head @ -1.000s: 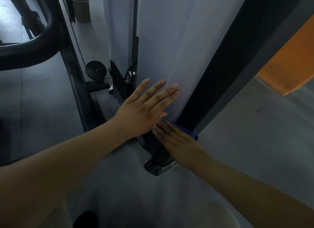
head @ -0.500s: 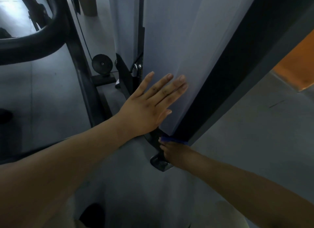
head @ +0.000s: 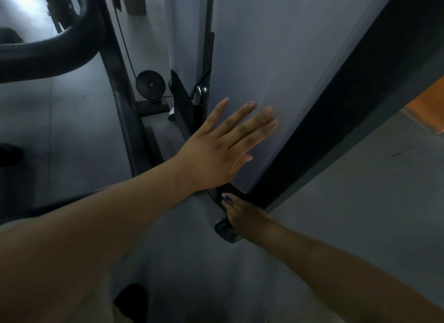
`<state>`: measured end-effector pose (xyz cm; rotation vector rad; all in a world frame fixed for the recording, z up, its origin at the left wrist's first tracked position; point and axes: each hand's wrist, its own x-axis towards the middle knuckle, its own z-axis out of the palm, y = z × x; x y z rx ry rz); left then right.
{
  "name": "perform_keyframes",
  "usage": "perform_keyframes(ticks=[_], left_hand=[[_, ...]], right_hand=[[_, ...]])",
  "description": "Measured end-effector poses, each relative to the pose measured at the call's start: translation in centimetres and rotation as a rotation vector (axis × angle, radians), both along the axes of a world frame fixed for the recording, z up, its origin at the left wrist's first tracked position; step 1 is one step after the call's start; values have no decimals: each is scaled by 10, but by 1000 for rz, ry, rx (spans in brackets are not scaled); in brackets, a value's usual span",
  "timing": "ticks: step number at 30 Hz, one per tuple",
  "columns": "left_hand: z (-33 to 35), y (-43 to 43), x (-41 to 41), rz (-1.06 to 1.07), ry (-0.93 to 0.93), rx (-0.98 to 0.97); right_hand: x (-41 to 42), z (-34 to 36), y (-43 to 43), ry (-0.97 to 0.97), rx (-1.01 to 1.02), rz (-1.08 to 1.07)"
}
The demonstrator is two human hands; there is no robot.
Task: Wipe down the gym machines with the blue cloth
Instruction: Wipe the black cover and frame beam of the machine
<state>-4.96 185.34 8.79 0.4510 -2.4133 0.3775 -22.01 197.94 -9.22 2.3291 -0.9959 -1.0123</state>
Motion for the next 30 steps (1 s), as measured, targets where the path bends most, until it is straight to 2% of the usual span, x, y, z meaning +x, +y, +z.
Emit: perform_keyframes(ticks=[4, 9, 10, 14, 17, 19, 21, 23, 25, 30], left_hand=[[0, -1, 1, -4, -2, -14], [-1, 3, -5, -16, 44, 32], [-2, 3, -5, -16, 46, 43], [-2, 1, -2, -14, 30, 24], [2, -3, 1, -13, 8, -9], [4, -1, 1, -17, 9, -3], [3, 2, 0, -22, 18, 15], [3, 4, -2, -19, 30, 38], [2, 5, -3, -23, 33, 50], [7, 3, 4, 19, 2, -36]], right_hand=[[4, -21, -5, 41, 25, -12], [-3, 2, -11, -121, -209, -5], [-4, -3, -12, -96, -202, 16], [0, -57, -4, 103, 31, 41], [6, -66, -10, 189, 154, 8], [5, -55, -11, 112, 115, -8], [-2, -35, -11, 5, -7, -12], [-1, -18, -14, -44, -126, -44], [2, -24, -16, -78, -151, -27], [11, -49, -10, 202, 133, -1]])
